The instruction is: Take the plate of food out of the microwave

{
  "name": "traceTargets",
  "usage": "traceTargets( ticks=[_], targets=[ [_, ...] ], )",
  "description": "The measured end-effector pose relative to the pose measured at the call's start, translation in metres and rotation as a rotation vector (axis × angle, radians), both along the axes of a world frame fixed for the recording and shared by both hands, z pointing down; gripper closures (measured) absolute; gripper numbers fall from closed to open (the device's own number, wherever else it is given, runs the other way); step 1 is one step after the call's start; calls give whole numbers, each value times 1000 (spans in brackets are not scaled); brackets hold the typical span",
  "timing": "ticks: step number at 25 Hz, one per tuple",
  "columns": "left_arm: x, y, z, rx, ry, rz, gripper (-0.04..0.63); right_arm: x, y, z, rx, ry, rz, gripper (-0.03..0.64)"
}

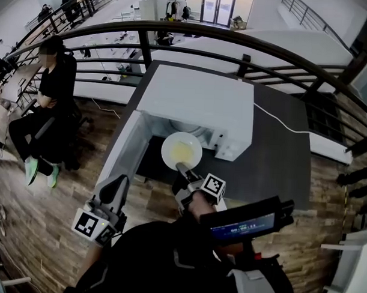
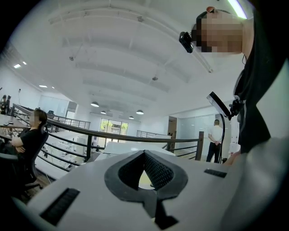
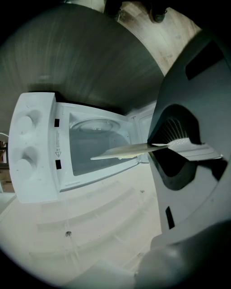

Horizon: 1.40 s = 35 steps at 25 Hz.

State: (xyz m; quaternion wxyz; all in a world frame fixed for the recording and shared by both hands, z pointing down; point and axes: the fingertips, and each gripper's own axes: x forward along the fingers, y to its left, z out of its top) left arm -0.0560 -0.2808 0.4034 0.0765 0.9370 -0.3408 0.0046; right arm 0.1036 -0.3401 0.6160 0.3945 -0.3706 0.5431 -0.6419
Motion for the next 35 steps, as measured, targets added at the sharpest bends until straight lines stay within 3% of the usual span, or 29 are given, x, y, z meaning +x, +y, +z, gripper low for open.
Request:
traceTargets(
  ticks=[26,30,35],
  targets=[
    [13,10,2,-10,-9,89,591,1,55,-52,45,24,16,598],
    [17,9,5,17,-27,89,591,3,58,-56,51,27,18,598],
    [32,22,-2,67,10,193,591,6,60,-58,55,37,35,598]
  ],
)
